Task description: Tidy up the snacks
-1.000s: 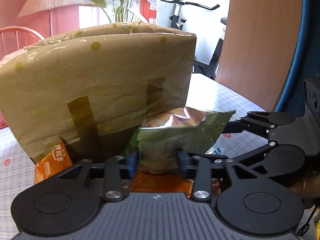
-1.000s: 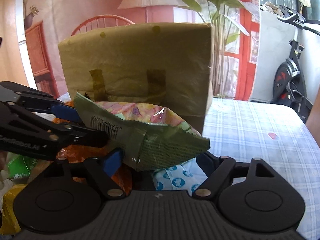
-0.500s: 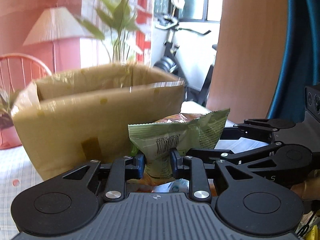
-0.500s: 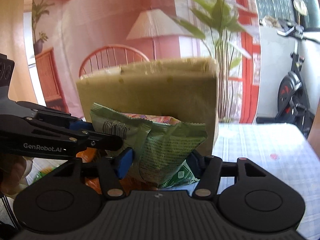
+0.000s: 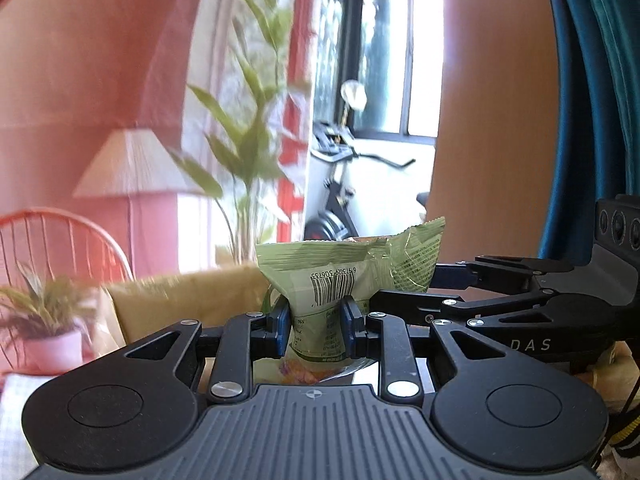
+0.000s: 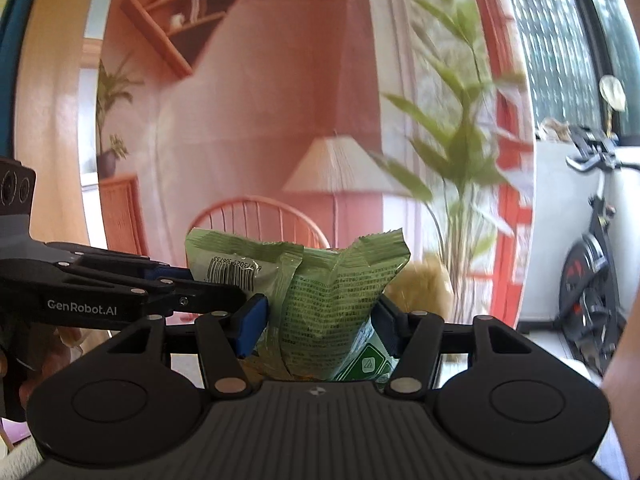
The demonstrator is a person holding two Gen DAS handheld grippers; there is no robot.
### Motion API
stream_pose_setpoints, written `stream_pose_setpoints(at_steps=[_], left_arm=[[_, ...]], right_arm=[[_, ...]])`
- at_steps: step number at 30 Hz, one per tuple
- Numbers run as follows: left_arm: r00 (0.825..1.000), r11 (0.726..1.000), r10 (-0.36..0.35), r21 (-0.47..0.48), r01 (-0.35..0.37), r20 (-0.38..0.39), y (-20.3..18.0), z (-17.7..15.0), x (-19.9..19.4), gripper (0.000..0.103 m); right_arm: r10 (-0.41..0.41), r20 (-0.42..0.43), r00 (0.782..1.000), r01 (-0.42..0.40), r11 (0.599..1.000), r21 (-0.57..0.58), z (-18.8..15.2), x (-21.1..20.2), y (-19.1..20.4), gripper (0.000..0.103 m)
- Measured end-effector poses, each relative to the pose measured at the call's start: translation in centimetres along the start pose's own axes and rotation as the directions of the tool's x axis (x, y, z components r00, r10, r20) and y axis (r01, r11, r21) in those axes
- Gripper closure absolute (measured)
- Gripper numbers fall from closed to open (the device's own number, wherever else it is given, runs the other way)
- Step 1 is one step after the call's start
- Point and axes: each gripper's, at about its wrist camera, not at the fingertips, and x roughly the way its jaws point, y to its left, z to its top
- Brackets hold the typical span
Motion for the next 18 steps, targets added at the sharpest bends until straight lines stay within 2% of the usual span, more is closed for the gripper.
stream_pose_setpoints(at_steps=[6, 9, 14, 18], left_arm=[[0.999, 0.999, 0.03, -0.032, -0.029, 0.033, 2.1, 2.6, 1.2, 0.075], [0.999, 0.996, 0.038, -0.081, -0.038, 0.002, 3.9, 3.2, 3.4, 0.075], [0.996, 0.979, 0.024, -0.202, -0.041, -0.085, 7.3, 2.7, 7.9, 0.075], [0.988, 0.962, 0.035, -0.264, -0.074, -0.152, 8.8, 1.7, 11.4, 0.075]], right_arm=[[0.016, 0.038, 0.999, -0.015, 1.0, -0.023, 3.0, 3.4, -0.6, 0.043], [0.011, 0.032, 0.999, -0.01, 1.0, -0.027, 3.5, 6.1, -1.1, 0.043], [0.01, -0.058, 0.998, -0.007, 0.999, 0.048, 3.2, 11.2, -3.4, 0.043], [0.013, -0.15, 0.989, 0.008, 0.991, 0.133, 2.1, 14.8, -5.3, 0.043]])
